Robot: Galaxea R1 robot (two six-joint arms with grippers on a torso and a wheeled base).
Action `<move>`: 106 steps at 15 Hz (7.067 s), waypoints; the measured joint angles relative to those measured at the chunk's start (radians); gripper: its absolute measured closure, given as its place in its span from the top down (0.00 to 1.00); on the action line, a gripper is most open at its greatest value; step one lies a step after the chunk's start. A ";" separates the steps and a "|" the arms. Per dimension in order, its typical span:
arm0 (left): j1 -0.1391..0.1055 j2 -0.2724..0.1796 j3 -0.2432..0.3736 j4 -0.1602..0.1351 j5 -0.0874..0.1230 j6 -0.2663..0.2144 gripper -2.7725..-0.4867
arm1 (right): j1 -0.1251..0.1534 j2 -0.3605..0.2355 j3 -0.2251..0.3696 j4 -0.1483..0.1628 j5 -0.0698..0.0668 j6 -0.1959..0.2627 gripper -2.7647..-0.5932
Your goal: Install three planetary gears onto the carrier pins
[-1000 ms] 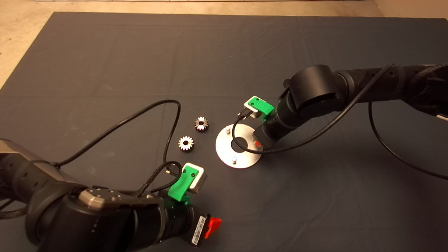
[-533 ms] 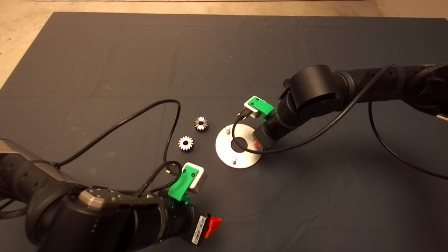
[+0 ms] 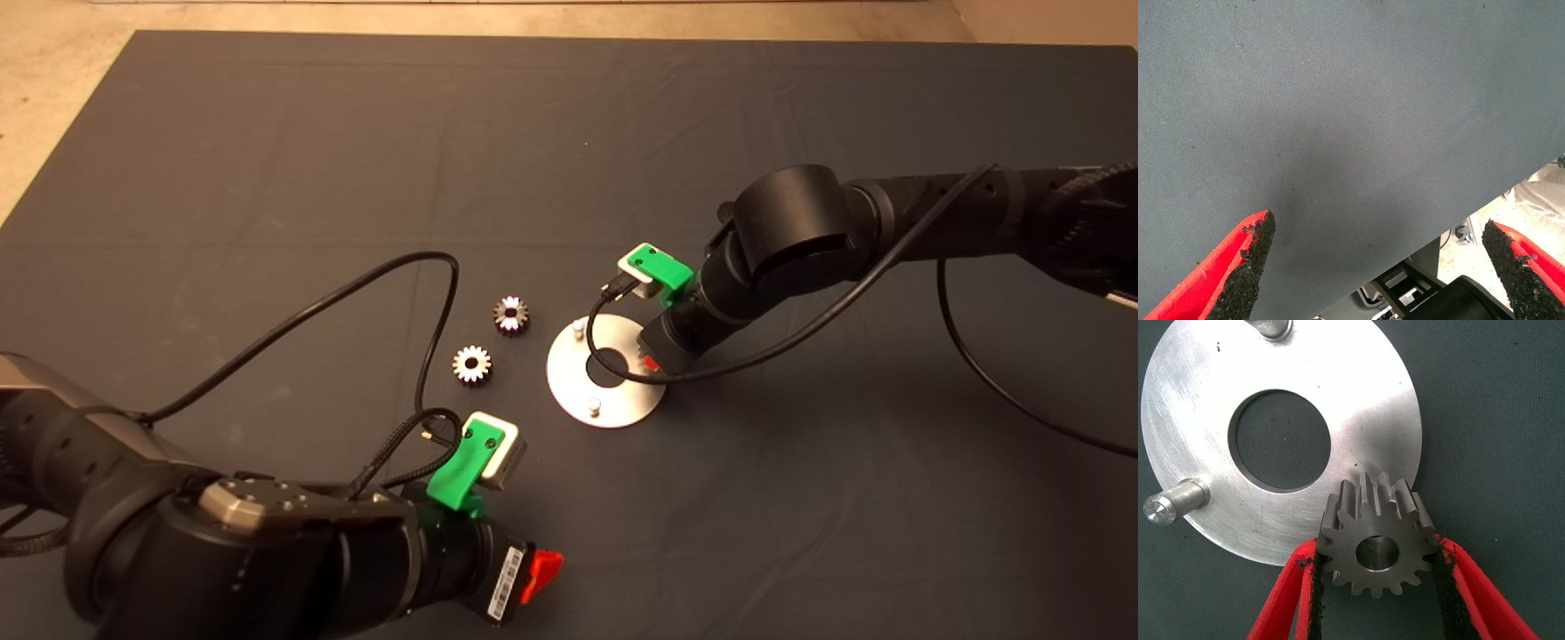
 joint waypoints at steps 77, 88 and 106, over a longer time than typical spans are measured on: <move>-0.073 -0.202 -0.298 0.011 0.000 0.647 0.76 | -0.154 -0.640 0.638 -0.256 0.115 0.014 0.66; -0.142 -0.078 -0.407 0.011 -0.009 0.661 0.76 | -0.160 -0.655 0.638 -0.256 0.128 0.011 0.66; -0.142 0.012 -0.443 0.011 -0.029 0.618 0.76 | -0.160 -0.654 0.638 -0.256 0.129 0.011 0.66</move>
